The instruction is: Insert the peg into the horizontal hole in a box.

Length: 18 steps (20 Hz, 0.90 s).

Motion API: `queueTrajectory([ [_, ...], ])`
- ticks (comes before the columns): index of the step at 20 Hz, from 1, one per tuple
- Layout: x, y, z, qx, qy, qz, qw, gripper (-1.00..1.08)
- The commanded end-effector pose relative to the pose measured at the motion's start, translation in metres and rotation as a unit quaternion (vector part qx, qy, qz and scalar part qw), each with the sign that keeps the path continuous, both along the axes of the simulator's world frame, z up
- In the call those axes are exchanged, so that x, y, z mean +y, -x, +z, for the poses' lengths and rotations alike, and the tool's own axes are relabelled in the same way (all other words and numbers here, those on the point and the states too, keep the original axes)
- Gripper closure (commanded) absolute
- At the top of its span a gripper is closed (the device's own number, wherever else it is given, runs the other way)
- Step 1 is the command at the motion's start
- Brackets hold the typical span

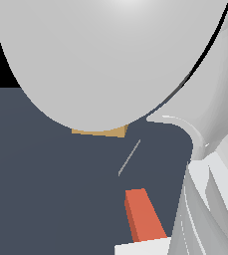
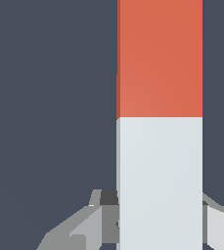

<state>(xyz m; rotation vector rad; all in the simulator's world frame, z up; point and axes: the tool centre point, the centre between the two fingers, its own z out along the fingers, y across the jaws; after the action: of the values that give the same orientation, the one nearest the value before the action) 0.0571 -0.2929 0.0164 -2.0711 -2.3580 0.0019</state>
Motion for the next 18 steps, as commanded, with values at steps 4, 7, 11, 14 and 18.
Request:
queueTrajectory([
  [4,0.013,0.010,0.004,-0.001,0.000,-0.008,1.0000,1.08],
  [7,0.024,0.018,0.006,-0.001,0.000,-0.014,0.9999,1.08],
  [11,0.041,0.031,0.009,-0.001,0.000,-0.024,0.9997,1.08],
  [14,0.055,0.042,0.012,-0.001,0.001,-0.032,0.9995,1.08],
  [18,0.076,0.056,0.015,-0.001,0.001,-0.044,0.9990,1.08],
])
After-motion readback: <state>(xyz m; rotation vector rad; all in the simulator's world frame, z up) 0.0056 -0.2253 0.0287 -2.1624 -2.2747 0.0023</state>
